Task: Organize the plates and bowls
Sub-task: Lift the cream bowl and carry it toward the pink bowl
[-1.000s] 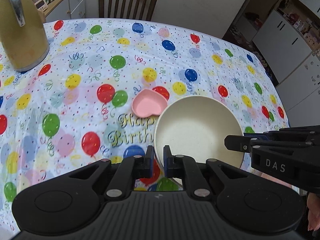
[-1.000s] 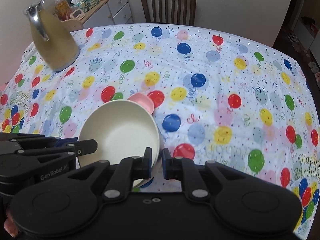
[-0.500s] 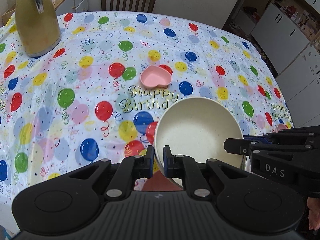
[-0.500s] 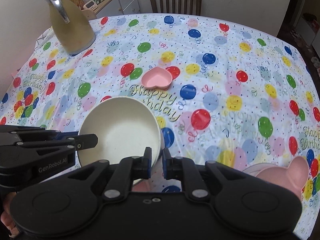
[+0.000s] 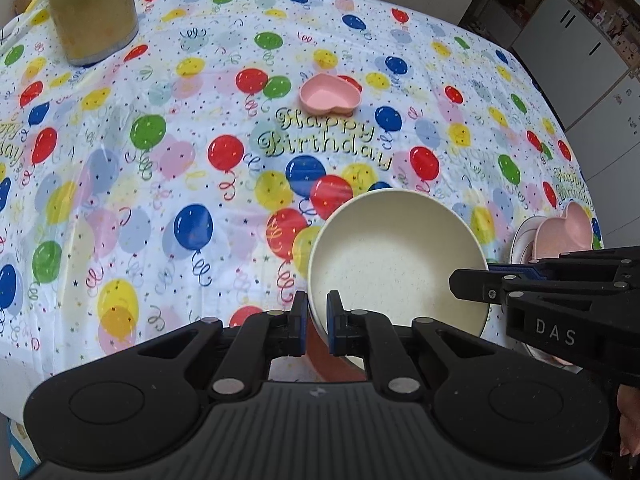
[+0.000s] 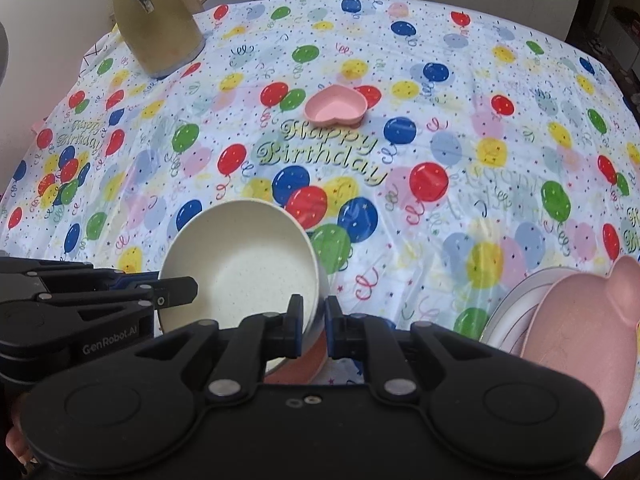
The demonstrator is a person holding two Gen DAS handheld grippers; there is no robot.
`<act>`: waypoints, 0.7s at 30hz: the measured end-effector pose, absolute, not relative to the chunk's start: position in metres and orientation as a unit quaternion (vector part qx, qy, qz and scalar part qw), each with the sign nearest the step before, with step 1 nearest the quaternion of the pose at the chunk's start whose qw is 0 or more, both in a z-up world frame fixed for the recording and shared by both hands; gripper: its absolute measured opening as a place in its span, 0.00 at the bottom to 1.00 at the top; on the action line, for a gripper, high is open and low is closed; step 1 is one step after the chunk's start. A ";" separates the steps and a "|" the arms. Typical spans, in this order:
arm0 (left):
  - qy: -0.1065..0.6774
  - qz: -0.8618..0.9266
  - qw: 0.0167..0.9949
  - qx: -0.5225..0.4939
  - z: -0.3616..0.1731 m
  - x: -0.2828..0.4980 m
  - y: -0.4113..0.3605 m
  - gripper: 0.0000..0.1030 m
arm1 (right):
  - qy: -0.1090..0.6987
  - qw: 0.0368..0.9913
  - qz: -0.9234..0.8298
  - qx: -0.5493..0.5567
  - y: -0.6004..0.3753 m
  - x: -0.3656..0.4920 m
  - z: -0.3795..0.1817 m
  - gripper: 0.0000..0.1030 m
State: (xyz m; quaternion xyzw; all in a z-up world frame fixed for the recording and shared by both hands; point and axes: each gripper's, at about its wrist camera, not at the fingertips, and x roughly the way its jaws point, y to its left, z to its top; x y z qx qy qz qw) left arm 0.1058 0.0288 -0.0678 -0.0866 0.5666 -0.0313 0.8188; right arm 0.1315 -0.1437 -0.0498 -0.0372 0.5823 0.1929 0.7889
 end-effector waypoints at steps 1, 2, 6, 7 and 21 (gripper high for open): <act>0.568 -0.031 0.818 -0.087 -0.069 0.104 0.029 0.09 | 0.584 0.787 0.193 -0.036 -0.144 0.130 -0.052 0.09; 0.570 -0.031 0.817 -0.087 -0.070 0.103 0.029 0.09 | 0.586 0.787 0.192 -0.035 -0.144 0.128 -0.054 0.09; 0.576 -0.033 0.813 -0.086 -0.074 0.098 0.028 0.09 | 0.592 0.782 0.191 -0.032 -0.145 0.123 -0.059 0.09; 0.577 -0.033 0.812 -0.085 -0.075 0.097 0.027 0.09 | 0.593 0.782 0.190 -0.031 -0.146 0.123 -0.060 0.09; 0.584 -0.034 0.807 -0.079 -0.085 0.097 0.025 0.09 | 0.600 0.778 0.184 -0.024 -0.148 0.121 -0.071 0.09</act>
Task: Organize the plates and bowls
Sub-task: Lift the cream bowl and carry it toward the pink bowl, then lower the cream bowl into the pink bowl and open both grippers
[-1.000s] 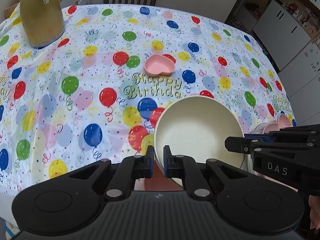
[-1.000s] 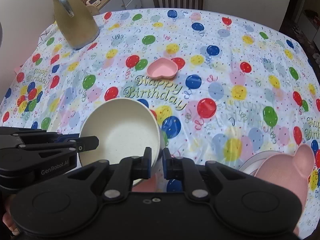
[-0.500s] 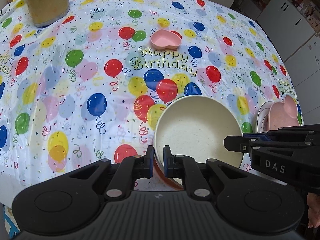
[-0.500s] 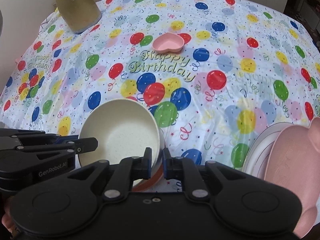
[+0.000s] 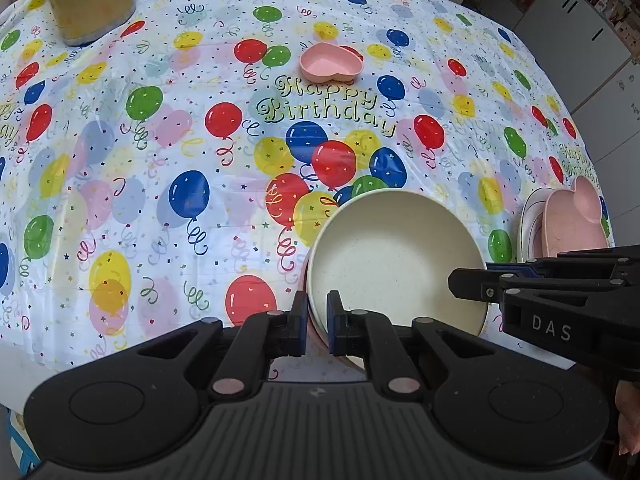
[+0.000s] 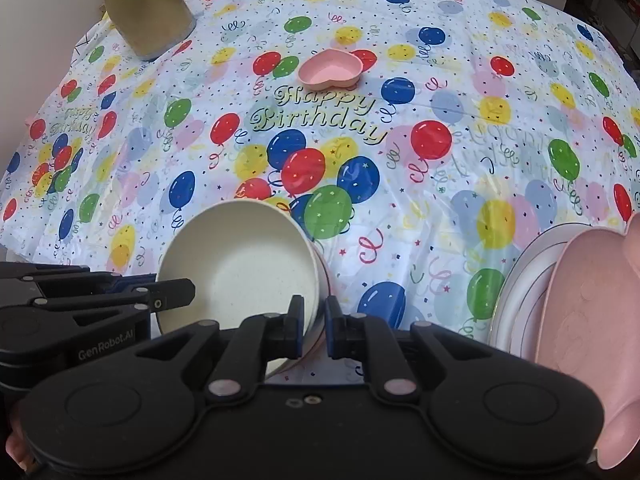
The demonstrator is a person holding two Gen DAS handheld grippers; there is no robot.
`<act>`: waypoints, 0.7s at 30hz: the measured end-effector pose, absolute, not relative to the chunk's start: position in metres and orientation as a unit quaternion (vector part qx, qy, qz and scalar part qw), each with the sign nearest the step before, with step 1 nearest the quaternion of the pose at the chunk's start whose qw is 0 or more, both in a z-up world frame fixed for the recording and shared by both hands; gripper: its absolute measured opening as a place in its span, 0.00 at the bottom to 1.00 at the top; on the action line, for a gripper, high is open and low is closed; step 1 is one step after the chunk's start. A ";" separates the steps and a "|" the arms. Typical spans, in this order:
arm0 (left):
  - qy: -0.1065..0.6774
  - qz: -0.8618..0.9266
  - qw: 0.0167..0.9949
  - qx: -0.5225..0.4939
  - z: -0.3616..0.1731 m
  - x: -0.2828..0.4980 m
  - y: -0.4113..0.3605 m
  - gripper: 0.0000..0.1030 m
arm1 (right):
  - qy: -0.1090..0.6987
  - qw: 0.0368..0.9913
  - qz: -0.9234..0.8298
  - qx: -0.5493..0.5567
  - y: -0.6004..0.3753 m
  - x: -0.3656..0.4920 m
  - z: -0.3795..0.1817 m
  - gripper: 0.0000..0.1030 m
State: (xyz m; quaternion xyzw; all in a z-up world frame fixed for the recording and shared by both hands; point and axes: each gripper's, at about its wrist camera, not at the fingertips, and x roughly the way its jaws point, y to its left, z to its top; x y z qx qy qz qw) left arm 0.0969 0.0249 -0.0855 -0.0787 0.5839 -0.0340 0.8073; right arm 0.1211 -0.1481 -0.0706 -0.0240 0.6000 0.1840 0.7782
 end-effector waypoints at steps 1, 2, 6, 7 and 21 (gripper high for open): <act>0.584 -0.034 0.807 -0.079 -0.086 0.097 0.025 0.09 | 0.600 0.778 0.184 -0.024 -0.149 0.121 -0.071 0.09; 0.584 -0.035 0.807 -0.078 -0.087 0.097 0.024 0.09 | 0.600 0.778 0.184 -0.023 -0.149 0.122 -0.072 0.09; 0.584 -0.033 0.807 -0.076 -0.089 0.098 0.024 0.09 | 0.601 0.777 0.184 -0.021 -0.149 0.122 -0.074 0.09; 0.585 -0.033 0.807 -0.076 -0.089 0.099 0.024 0.09 | 0.602 0.777 0.185 -0.020 -0.149 0.122 -0.075 0.09; 0.578 -0.031 0.813 -0.068 -0.083 0.099 0.027 0.09 | 0.598 0.779 0.187 -0.020 -0.149 0.124 -0.067 0.23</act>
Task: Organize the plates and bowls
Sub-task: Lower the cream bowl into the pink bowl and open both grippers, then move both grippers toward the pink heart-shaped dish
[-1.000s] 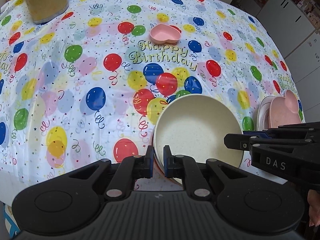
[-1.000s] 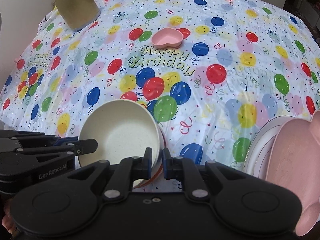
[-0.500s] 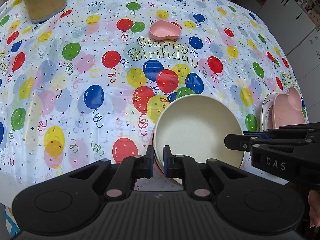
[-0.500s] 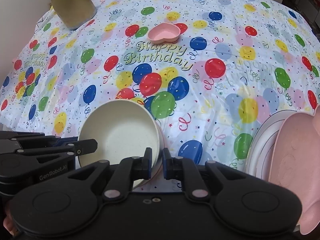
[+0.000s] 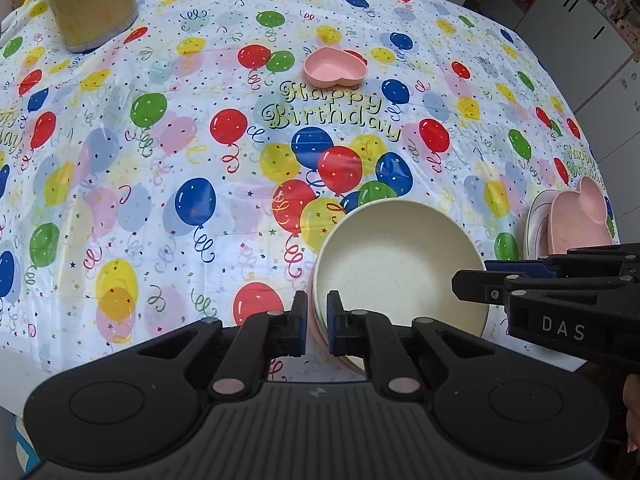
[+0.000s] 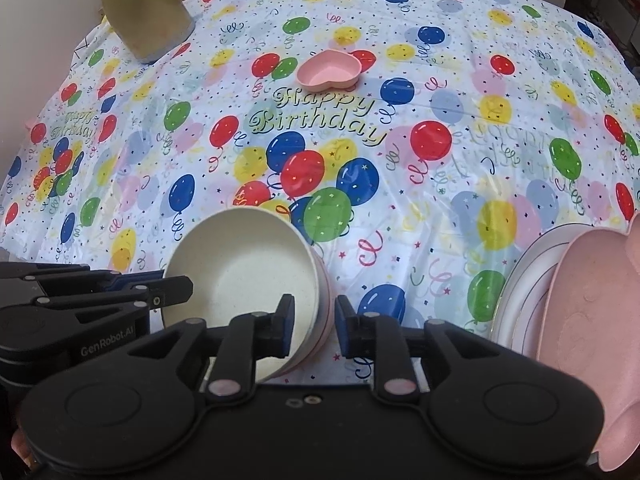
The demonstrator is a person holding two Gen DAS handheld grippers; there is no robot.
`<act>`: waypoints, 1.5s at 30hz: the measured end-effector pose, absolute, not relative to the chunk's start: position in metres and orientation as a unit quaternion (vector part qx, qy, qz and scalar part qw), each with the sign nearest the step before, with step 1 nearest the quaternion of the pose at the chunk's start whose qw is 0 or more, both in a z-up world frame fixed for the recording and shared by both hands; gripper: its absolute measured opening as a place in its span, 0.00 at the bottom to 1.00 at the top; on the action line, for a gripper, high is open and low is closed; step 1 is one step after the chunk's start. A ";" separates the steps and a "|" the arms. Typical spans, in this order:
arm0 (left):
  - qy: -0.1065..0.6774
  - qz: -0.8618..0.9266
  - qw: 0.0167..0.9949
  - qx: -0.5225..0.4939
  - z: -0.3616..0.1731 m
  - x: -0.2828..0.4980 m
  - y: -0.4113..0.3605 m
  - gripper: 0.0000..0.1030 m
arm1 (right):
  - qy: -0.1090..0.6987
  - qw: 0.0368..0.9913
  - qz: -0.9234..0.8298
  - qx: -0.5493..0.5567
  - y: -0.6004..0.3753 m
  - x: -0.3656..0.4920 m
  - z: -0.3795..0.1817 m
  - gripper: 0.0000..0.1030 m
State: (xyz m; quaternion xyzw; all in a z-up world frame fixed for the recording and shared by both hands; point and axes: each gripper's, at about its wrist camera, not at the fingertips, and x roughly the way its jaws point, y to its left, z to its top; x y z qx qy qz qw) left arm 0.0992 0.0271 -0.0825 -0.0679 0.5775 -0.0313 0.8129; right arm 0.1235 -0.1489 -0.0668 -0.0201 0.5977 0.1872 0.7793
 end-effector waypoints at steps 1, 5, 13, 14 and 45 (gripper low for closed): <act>0.575 -0.034 0.814 -0.068 -0.080 0.099 0.027 0.09 | 0.596 0.780 0.188 -0.021 -0.149 0.123 -0.065 0.23; 0.563 -0.038 0.822 -0.073 -0.070 0.096 0.028 0.09 | 0.592 0.782 0.192 -0.022 -0.147 0.123 -0.058 0.27; 0.537 -0.041 0.839 -0.077 -0.052 0.097 0.035 0.10 | 0.573 0.793 0.203 -0.033 -0.145 0.126 -0.038 0.34; 0.533 -0.041 0.841 -0.079 -0.050 0.099 0.037 0.11 | 0.570 0.795 0.204 -0.033 -0.146 0.128 -0.035 0.34; 0.447 0.018 0.890 -0.087 -0.016 0.198 0.048 0.64 | 0.476 0.851 0.220 -0.022 -0.162 0.249 0.000 0.80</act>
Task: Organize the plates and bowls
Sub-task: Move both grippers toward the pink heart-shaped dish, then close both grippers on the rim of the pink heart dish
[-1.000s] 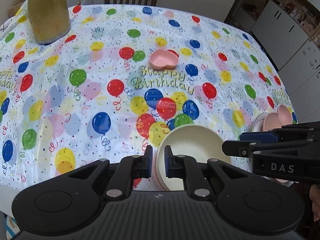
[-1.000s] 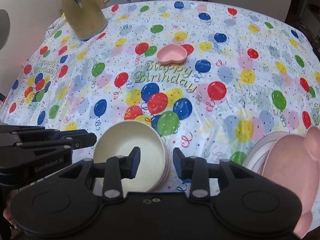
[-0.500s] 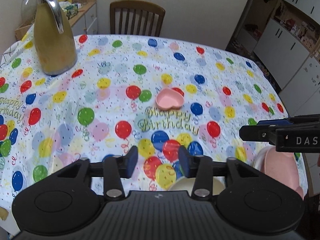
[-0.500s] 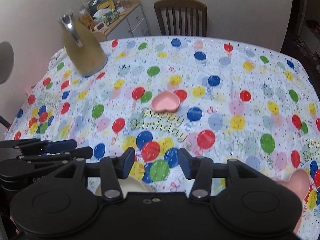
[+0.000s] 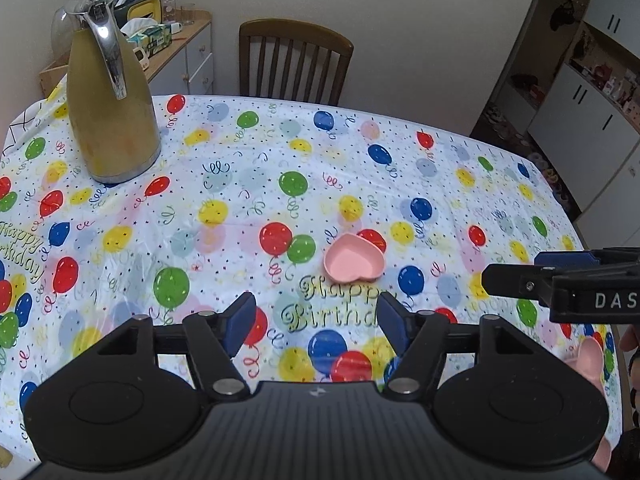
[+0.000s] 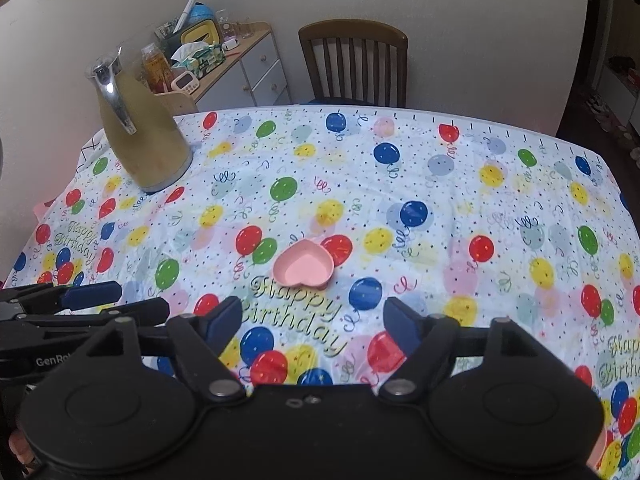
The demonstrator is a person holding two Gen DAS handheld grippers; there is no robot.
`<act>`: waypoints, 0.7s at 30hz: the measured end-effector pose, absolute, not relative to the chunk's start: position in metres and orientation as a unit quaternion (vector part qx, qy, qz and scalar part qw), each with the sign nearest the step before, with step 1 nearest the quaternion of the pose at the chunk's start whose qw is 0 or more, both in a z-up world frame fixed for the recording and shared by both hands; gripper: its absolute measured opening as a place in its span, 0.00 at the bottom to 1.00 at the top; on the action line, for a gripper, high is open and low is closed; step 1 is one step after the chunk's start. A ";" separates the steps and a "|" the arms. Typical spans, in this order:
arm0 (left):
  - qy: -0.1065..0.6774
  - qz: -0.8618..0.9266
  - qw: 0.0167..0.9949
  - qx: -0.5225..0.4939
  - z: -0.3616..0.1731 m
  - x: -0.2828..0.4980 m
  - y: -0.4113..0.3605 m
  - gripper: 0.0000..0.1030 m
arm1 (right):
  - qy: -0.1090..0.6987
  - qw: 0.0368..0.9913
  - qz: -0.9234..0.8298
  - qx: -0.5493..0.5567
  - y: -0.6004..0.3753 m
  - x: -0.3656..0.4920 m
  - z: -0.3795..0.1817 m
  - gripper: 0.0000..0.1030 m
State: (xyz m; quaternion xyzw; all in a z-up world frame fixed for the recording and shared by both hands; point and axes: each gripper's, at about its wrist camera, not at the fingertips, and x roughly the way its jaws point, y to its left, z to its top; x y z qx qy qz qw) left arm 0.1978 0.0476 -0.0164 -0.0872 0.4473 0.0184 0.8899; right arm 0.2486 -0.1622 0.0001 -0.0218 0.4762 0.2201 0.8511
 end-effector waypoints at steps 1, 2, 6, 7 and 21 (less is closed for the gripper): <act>0.449 0.020 0.889 -0.088 -0.018 0.202 0.048 0.65 | 0.475 0.851 0.222 -0.023 -0.162 0.252 -0.002 0.83; 0.450 0.022 0.888 -0.091 -0.021 0.207 0.048 0.65 | 0.474 0.851 0.226 -0.025 -0.161 0.255 -0.004 0.84; 0.456 0.028 0.884 -0.098 -0.031 0.225 0.050 0.65 | 0.472 0.848 0.238 -0.037 -0.157 0.270 -0.012 0.94; 0.459 0.030 0.882 -0.100 -0.034 0.229 0.051 0.67 | 0.473 0.847 0.240 -0.039 -0.156 0.273 -0.015 0.94; 0.492 0.042 0.860 -0.131 -0.084 0.284 0.057 0.70 | 0.522 0.821 0.231 -0.018 -0.150 0.336 -0.069 0.96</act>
